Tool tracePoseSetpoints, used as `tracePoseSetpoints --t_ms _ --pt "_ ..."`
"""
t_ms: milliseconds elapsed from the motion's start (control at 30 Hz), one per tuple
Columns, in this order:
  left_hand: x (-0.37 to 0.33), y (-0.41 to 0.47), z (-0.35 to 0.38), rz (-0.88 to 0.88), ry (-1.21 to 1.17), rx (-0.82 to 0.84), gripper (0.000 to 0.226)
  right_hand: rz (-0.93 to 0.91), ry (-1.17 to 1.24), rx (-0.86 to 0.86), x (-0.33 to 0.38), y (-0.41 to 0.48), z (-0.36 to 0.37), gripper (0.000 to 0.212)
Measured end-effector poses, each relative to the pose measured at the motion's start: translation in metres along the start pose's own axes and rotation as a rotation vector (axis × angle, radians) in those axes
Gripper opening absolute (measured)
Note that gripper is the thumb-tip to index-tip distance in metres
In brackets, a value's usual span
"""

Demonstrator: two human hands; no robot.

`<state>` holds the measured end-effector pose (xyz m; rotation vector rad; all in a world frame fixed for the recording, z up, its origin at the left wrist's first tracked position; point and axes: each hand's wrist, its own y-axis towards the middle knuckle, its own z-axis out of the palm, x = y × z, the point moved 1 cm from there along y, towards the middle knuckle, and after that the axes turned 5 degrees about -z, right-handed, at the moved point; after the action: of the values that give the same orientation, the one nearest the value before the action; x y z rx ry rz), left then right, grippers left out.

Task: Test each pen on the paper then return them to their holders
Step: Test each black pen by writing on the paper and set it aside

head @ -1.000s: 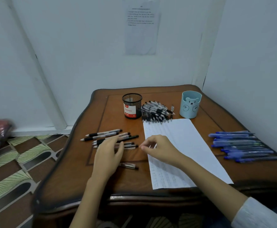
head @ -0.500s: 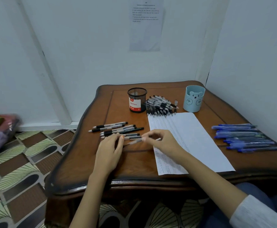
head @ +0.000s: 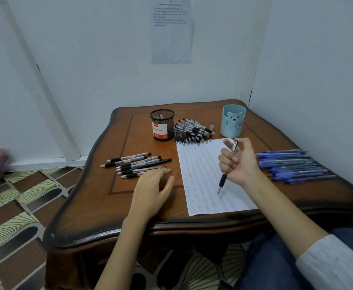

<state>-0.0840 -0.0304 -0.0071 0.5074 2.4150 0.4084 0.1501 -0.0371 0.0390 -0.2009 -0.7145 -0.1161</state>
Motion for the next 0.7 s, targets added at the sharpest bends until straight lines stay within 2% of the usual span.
tracePoseSetpoints --t_ms 133,267,367,433,500,600,700 --pt "-0.025 0.003 0.020 0.090 -0.042 0.111 0.035 -0.028 0.008 0.066 0.023 -0.007 -0.018 0.034" --pt "-0.045 0.009 0.039 0.192 0.015 0.241 0.047 -0.019 -0.249 0.029 0.042 -0.013 -0.033 0.026" --pt "-0.051 0.012 0.049 0.192 0.032 0.305 0.055 0.138 -0.238 0.024 0.044 -0.017 -0.046 0.044" --pt "-0.052 0.012 0.054 0.174 0.039 0.340 0.057 0.166 -0.328 0.004 0.041 -0.018 -0.055 0.057" --pt "-0.051 0.011 0.056 0.171 0.049 0.359 0.060 0.132 -0.365 -0.043 0.034 -0.021 -0.060 0.054" --pt "-0.049 0.010 0.057 0.172 0.053 0.380 0.067 -0.009 -0.549 -0.072 0.021 -0.026 -0.061 0.027" --pt "-0.047 0.010 0.058 0.174 0.070 0.383 0.071 -0.176 -0.839 -0.051 0.012 -0.032 -0.060 0.034"
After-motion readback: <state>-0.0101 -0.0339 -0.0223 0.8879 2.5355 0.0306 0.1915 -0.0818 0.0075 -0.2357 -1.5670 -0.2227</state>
